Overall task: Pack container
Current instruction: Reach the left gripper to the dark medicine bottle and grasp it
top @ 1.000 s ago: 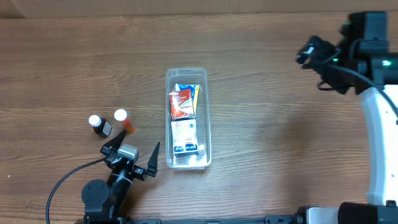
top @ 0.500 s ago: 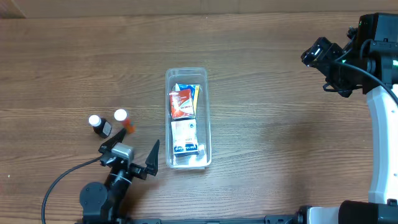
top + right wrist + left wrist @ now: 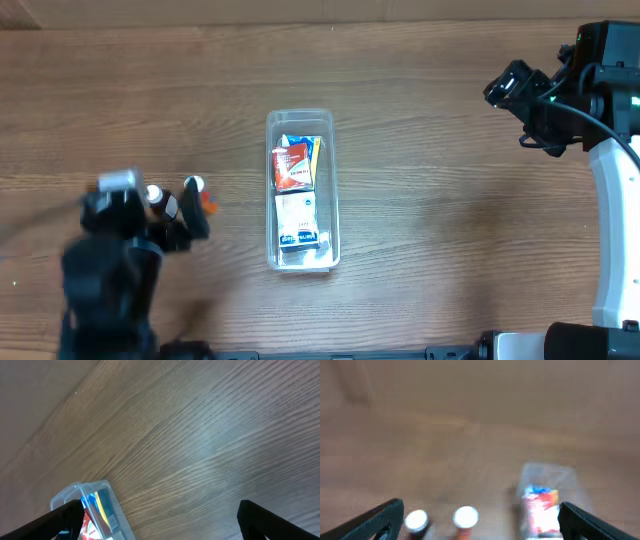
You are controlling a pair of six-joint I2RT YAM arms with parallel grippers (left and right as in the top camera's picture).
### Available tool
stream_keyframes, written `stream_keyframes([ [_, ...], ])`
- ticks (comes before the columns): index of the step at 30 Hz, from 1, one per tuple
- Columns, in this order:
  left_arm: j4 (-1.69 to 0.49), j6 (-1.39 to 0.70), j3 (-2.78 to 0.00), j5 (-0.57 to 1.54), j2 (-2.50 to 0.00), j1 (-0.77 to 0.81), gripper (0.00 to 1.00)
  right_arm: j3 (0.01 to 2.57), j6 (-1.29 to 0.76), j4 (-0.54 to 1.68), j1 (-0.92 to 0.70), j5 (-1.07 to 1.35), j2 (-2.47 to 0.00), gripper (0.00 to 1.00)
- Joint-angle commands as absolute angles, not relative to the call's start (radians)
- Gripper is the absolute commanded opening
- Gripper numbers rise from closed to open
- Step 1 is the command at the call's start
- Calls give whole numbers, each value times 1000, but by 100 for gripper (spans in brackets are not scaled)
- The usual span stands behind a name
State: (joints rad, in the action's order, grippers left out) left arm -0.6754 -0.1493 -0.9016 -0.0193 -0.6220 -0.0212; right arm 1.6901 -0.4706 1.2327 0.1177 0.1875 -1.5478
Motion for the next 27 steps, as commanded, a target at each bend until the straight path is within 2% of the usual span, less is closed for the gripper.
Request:
stream_keyframes([
  [1,-783,-74,-1136,-81,-932,-34,100,1699,-471,1229,119,196,-1547,100],
  [8,-972,-94,-1338,-85,-1298,-89,100,1699,-471,1229,119,196,-1547,100],
  [11,-981,-176,-1348,-64,-1381,-155,100,1699,-471,1229,119,196,-1547,100],
  [17,-1045,-180,-1347,93,-1535,-281,100,1699,-471,1229,119,196,-1547,100],
  [20,-1052,-180,-1348,106,-1612,-311,100,1699,-471,1229,119,196,-1547,100],
  [22,-1058,-179,-1348,110,-1646,-314,97,1699,-471,1229,119,196,-1547,100],
  [27,-1104,-168,-1343,109,-1719,-302,80,1699,-471,1229,119,196,-1547,100],
])
